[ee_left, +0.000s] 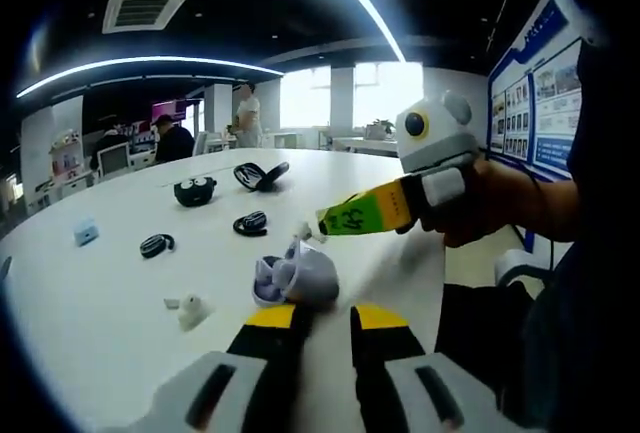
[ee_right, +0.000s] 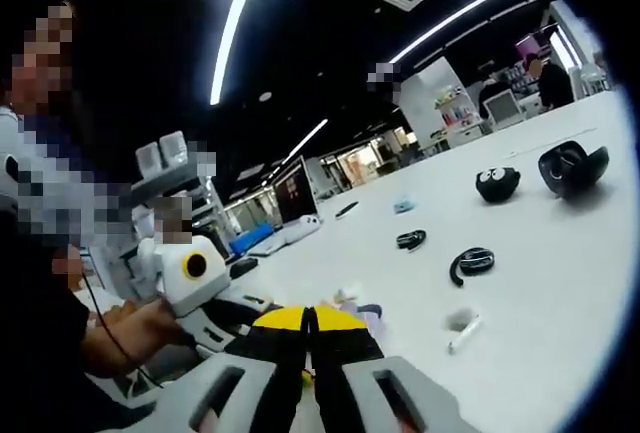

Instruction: Pick up the earbuds from the table and place the earbuds into the earbud case

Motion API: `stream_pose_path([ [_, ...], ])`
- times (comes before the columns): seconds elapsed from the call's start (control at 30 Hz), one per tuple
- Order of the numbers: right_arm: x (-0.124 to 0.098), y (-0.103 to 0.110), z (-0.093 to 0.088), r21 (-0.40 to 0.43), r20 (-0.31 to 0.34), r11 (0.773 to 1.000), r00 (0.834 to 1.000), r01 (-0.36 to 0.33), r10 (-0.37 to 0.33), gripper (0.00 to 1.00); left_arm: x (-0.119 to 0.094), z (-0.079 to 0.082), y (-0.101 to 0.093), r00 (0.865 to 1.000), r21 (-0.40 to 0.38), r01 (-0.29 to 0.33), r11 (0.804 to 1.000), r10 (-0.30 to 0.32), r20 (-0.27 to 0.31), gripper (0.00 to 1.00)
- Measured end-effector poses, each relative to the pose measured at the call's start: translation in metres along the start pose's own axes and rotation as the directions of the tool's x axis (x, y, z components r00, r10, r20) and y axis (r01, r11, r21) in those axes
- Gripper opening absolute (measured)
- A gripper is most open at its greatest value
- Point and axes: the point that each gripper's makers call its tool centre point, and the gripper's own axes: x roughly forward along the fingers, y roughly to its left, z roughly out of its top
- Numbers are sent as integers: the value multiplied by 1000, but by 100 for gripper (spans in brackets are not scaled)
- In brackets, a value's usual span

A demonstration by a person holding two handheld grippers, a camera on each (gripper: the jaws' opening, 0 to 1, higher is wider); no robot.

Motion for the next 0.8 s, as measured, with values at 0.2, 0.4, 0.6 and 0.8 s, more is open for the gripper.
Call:
stream_pose_path([
  [0.2,-3,-4,4,-13,-10,1000,1000,22,-22,2,0,0,1,1000,-5,0,1000,0,0,22],
  [0.4,-2,-10,9,-89,-71,995,996,50,-57,6,-1,0,2,1000,-10,-9,1000,8,-1,22],
  [0.6,0,-19,0,-82,-159,994,984,67,-80,16,-3,0,3,1000,-29,-10,1000,10,-1,24],
  [0.8,2,-22,-5,-86,-209,995,975,59,-76,19,-8,-2,10,999,-55,-37,998,36,-4,28],
])
